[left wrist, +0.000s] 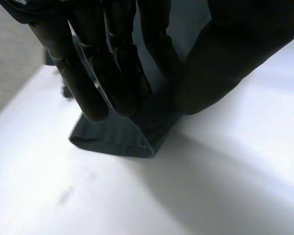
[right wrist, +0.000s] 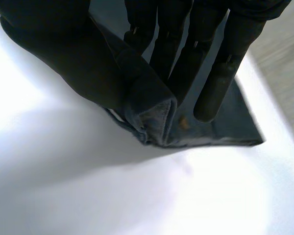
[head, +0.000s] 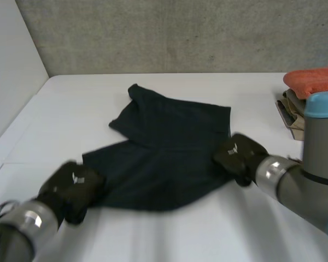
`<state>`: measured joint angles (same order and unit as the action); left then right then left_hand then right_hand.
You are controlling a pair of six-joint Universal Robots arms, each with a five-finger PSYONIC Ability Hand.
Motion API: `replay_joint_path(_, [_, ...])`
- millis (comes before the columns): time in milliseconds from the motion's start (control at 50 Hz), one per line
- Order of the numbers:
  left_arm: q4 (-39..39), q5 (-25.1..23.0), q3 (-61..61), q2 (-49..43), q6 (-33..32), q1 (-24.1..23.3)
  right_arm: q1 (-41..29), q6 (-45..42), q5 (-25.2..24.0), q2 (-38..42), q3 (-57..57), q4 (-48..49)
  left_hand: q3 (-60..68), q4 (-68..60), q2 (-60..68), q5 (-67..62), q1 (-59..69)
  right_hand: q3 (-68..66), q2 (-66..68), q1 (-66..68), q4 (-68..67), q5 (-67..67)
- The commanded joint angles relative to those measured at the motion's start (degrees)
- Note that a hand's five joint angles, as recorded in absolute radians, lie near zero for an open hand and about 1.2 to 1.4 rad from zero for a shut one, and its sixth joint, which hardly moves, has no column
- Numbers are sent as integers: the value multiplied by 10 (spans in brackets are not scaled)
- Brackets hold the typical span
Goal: Fold the laundry.
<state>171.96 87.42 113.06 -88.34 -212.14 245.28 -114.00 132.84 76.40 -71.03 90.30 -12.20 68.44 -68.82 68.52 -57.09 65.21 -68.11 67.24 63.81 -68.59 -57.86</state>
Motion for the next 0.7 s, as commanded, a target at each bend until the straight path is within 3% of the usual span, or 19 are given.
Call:
replay_joint_path(20, [-245,-3,27,84,-88,-46,25,-116,-10,-111,79,-233,116,-112,115,-129,148,-119,128,162,-114,-121])
replay_joint_path(80, [-280,-5,11,82,-106,-50,30,-143,-33,-124,87,-223,116,-112,115,-129,148,-119,128,162,-114,-121])
replay_joint_path(160, [-215,2,-45,39,-109,-36,31,-123,-43,-93,64,-180,116,-112,115,-129,148,-119,128,162,-114,-121])
replay_joint_path(220, [-116,10,-104,-22,-105,-17,27,-50,-28,-47,14,-121,116,-112,115,-129,148,-119,128,162,-114,-121])
replay_joint_path(300, [27,4,-193,-121,-103,-5,17,44,22,13,-44,-34,116,-112,115,-129,148,-119,128,162,-114,-121])
replay_joint_path(400, [182,-18,-336,-268,-102,-9,-2,74,117,72,-93,91,116,-112,115,-129,148,-119,128,162,-114,-121])
replay_joint_path(540, [243,-12,-527,-430,-103,-19,-22,33,209,155,-131,298,116,-112,115,-129,148,-119,128,162,-114,-121])
replay_joint_path(700, [242,-3,-699,-569,-93,-27,-26,-26,244,238,-173,404,116,-112,115,-129,148,-119,128,162,-114,-121])
